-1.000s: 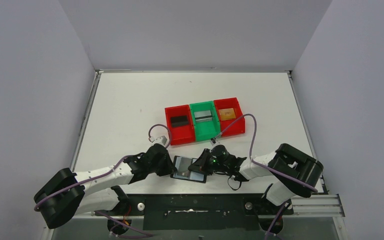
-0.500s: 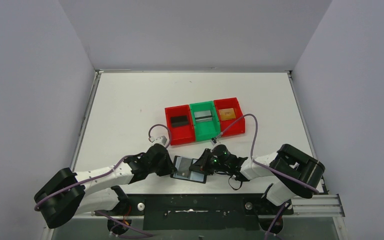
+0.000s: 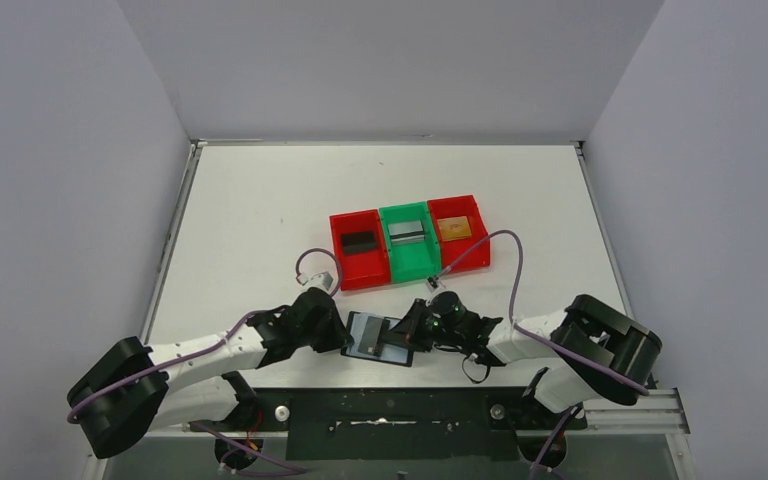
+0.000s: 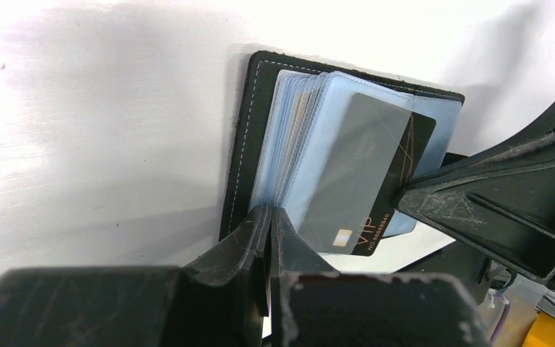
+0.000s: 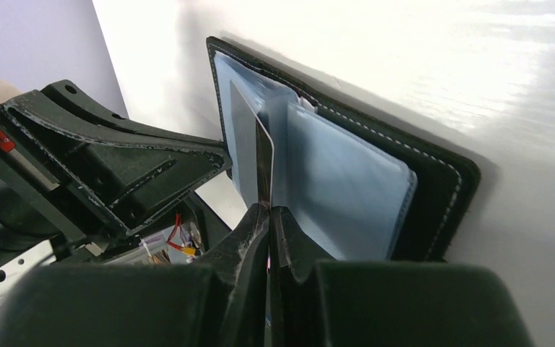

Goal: Take the credit cards out of the card holder

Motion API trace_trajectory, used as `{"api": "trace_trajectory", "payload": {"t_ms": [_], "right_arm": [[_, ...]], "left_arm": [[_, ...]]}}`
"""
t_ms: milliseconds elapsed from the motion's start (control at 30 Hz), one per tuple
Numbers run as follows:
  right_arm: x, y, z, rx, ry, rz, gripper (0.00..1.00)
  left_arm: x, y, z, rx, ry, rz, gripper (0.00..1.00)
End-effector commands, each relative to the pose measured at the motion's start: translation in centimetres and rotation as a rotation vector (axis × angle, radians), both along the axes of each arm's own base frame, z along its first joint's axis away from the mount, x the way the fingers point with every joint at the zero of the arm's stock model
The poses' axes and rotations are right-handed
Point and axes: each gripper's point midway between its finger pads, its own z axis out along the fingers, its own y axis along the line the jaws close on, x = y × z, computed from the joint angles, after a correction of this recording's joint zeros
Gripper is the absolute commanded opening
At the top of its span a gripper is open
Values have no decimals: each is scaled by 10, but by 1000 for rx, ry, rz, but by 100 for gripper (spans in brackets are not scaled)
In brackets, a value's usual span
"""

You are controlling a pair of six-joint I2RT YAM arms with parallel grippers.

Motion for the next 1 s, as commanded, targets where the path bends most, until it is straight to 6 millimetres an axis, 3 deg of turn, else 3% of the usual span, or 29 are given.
{"api": "trace_trajectory", "payload": {"t_ms": [0, 167, 333, 433, 567, 667, 800, 967], "right_arm": [[4, -6, 7, 24, -27, -32, 0], [3, -9, 2, 9, -13, -35, 0], [8, -5, 2, 10, -20, -37, 4], [12, -6, -1, -14, -15, -39, 8], [16, -9, -1, -17, -19, -56, 15], [17, -9, -1, -18, -19, -59, 18], [18, -10, -2, -14, -10, -75, 22], [20, -7, 0, 6, -16, -76, 24]], "left_arm": [[-4, 22, -14, 102, 15, 32, 0], [-4, 21, -10, 89, 9, 29, 3], [4, 16, 15, 78, -44, 28, 30], [13, 9, 39, 49, -101, 29, 38], [23, -16, 69, -48, -186, -42, 40], [25, -37, 80, -102, -211, -126, 40], [23, -58, 74, -136, -187, -206, 37], [14, -49, 38, -56, -93, -192, 31]]}}
